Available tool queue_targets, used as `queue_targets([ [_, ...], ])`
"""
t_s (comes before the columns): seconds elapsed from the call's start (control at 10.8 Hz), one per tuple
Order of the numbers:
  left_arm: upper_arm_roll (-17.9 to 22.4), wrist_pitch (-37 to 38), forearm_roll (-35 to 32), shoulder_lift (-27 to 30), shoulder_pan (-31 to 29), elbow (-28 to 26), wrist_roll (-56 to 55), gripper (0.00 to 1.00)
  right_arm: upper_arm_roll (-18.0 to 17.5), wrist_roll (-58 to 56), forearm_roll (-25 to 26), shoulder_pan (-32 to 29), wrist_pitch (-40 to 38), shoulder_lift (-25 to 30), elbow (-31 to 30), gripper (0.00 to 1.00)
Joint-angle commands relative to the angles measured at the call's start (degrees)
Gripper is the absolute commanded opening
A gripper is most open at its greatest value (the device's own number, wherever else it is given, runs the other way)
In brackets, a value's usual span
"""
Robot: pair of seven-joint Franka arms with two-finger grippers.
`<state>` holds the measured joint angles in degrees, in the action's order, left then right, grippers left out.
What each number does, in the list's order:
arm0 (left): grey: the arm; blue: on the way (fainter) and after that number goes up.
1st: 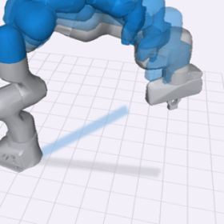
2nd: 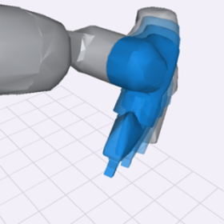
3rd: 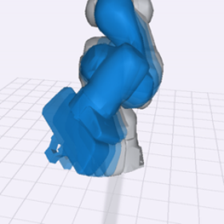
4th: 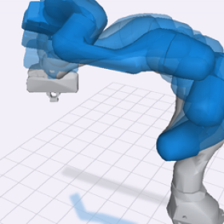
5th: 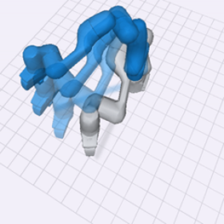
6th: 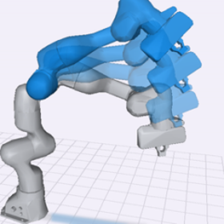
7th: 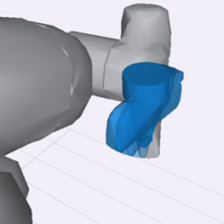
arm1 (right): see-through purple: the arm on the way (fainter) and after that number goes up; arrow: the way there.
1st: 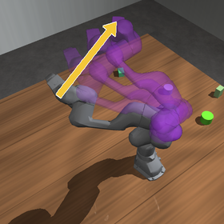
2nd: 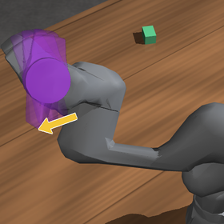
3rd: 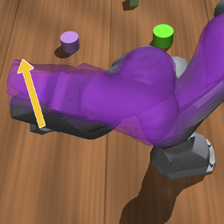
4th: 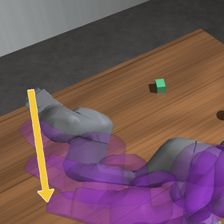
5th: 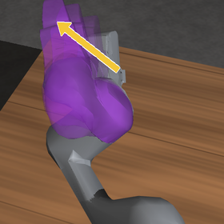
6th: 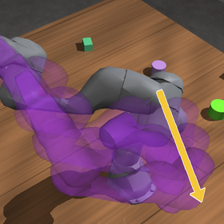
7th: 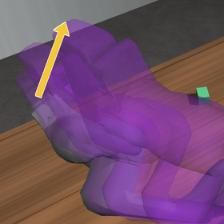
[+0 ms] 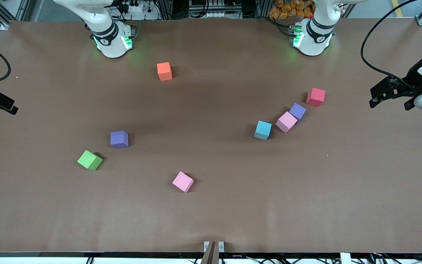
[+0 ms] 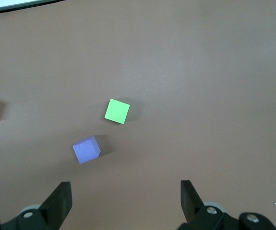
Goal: Arrange blocks into number 1
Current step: 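Grasp the cyan cube with the left gripper while the right gripper reaches purple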
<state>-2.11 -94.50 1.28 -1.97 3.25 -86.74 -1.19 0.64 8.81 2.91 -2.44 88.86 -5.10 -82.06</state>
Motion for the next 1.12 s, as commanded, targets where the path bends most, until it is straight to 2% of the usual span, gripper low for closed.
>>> queue_targets([
  [0.0, -0.3, 0.6, 0.6, 0.7, -0.3, -0.1, -1.0, 1.00, -0.1, 0.3, 0.7, 0.0, 0.0, -0.1, 0.5, 1.00],
  [0.37, -0.3, 0.3, 1.7, -0.7, 0.1, -0.3, -1.6, 1.00, -0.1, 1.0, 0.7, -0.5, 0.3, -0.4, 0.7, 1.00],
  [0.65, -0.8, -0.2, 1.4, -5.9, 2.3, -0.3, -2.7, 1.00, -0.1, 0.9, 0.5, -2.7, 1.2, -0.9, 0.6, 1.00],
  [1.02, -1.0, -0.3, 1.3, -14.5, 8.9, -0.6, -6.7, 1.00, -0.2, 0.8, 0.5, -2.8, 1.1, -1.0, 0.4, 1.00],
])
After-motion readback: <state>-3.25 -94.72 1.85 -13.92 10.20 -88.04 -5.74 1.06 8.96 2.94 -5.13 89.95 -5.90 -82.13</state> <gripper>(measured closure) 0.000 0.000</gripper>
